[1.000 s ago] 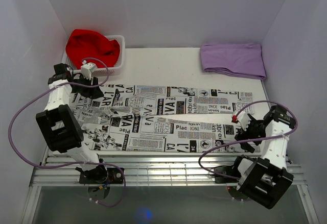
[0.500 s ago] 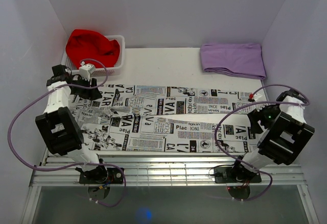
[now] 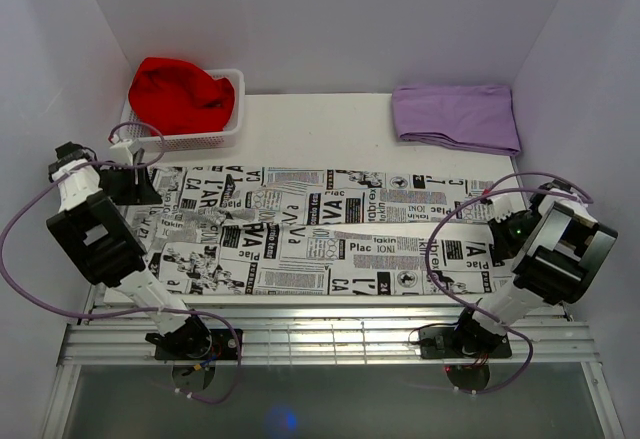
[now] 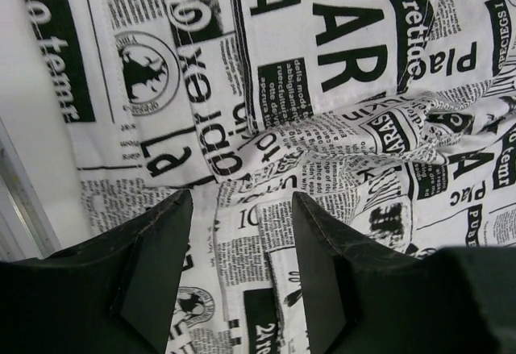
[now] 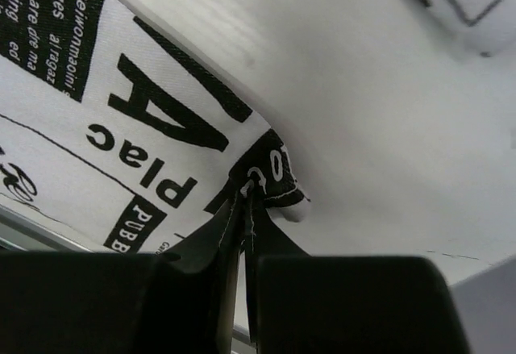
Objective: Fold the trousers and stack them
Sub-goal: Flatten the trousers out
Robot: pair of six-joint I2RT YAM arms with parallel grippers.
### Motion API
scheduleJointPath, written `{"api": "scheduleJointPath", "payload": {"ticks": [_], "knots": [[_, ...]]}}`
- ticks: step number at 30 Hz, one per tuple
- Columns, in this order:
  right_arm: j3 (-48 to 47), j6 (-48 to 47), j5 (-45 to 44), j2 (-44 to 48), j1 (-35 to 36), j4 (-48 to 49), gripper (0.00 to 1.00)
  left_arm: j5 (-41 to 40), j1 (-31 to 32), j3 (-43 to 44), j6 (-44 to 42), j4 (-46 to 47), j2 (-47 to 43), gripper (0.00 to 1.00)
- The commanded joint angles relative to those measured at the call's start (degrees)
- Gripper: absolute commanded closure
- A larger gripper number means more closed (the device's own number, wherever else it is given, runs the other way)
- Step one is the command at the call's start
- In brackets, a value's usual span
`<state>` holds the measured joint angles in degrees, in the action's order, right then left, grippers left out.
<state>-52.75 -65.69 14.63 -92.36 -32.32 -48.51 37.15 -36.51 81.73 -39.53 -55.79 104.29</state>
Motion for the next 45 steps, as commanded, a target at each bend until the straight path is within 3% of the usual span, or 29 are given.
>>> {"api": "scheduleJointPath", "payload": {"ticks": [1,6,8,10,11,18,27,30,33,34,35,38,45], "knots": [[-6.0,0.7,-2.4,-4.0,-0.7,8.7,0.92,1.6,0.7,5.6,-1.1,-0.1,0.3,0.37],[-12.7,3.8,1.9,-5.6,1.0,3.7,0.91,3.1,1.7,13.3,0.2,-0.4,5.7,0.38],[-15.1,4.2,2.0,-6.3,2.2,2.0,0.73,3.3,2.2,14.5,0.5,-0.4,7.4,0.38],[-16.6,4.9,2.2,-7.2,2.5,1.0,0.47,3.5,3.1,15.6,0.9,0.2,8.0,0.38],[-18.7,5.4,3.0,-7.7,2.5,0.9,0.45,3.5,3.6,15.9,1.4,1.5,8.7,0.38],[-30.3,11.8,8.7,-11.9,5.8,0.3,0.5,2.8,7.8,21.4,4.5,4.3,13.9,0.41],[-30.8,18.8,9.9,-18.9,14.0,10.2,0.62,-1.1,10.8,24.1,11.8,14.8,19.0,0.54],[-33.7,17.5,10.7,-21.3,14.4,9.7,0.56,-1.1,10.8,27.6,8.5,13.5,20.9,0.49],[-40.0,11.5,11.4,-24.4,14.4,5.3,0.46,2.5,10.8,36.6,-5.3,1.1,25.4,0.45],[-42.0,9.2,11.5,-25.3,14.3,0.5,0.34,3.6,10.8,39.7,-14.9,-3.1,26.3,0.44],[-45.6,5.5,10.9,-27.0,14.4,-1.5,0.29,3.3,10.8,39.9,-18.7,-8.1,27.1,0.44],[-49.1,-1.1,10.1,-28.1,13.9,-5.2,0.14,0.6,10.6,37.5,-26.5,-8.9,27.1,0.44],[-52.5,-4.7,10.2,-29.5,13.5,-6.9,0.09,-1.0,9.8,35.3,-31.3,-9.5,29.7,0.47]]}}
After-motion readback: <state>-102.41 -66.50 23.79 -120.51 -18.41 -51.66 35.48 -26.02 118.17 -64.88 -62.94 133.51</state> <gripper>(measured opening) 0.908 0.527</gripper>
